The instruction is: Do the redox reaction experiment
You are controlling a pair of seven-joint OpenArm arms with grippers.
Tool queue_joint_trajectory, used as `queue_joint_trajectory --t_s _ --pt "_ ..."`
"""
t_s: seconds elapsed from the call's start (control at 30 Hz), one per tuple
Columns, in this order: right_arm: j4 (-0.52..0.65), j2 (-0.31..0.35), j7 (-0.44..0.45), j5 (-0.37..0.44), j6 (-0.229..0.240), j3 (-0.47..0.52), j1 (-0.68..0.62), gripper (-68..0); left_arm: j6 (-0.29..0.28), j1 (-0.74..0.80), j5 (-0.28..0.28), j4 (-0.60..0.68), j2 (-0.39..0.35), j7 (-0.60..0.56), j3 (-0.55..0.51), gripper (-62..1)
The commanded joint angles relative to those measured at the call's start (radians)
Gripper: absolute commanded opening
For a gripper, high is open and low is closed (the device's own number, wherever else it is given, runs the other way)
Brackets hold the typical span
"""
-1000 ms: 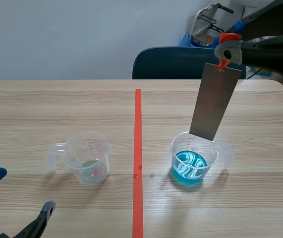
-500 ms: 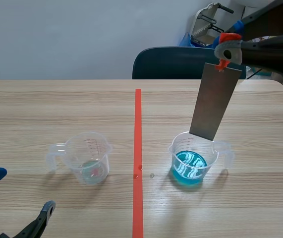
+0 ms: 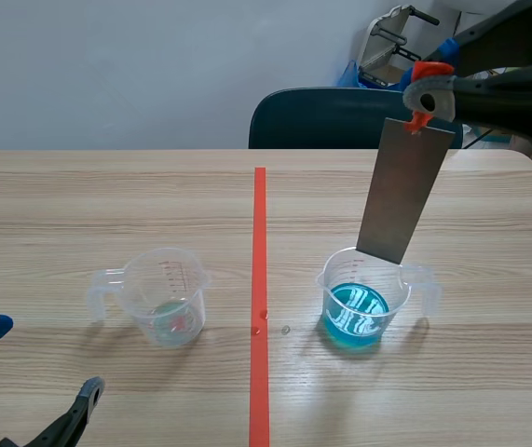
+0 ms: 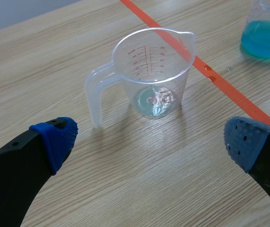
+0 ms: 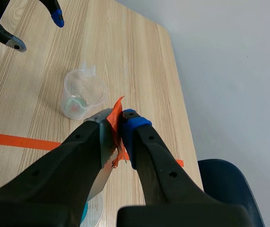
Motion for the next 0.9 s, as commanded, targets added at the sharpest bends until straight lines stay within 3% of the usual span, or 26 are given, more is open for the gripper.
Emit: queue_joint_trajectory --t_s 0.0,0.7,0.87 --pt "0.011 0.013 0.012 0.017 -0.006 0.016 0.022 -66.7 0.002 -0.003 -0.003 0.018 0.0 -0.014 -0.001 1.4" --pt "0.011 0.01 0.011 0.01 -0.005 0.016 0.02 -66.7 0.002 -0.003 -0.003 0.018 0.0 -0.014 -0.001 1.4" --pt "0.006 -0.02 0.0 -0.011 0.031 0.016 0.021 -66.7 0.002 -0.003 -0.003 0.018 0.0 -0.014 -0.001 1.4"
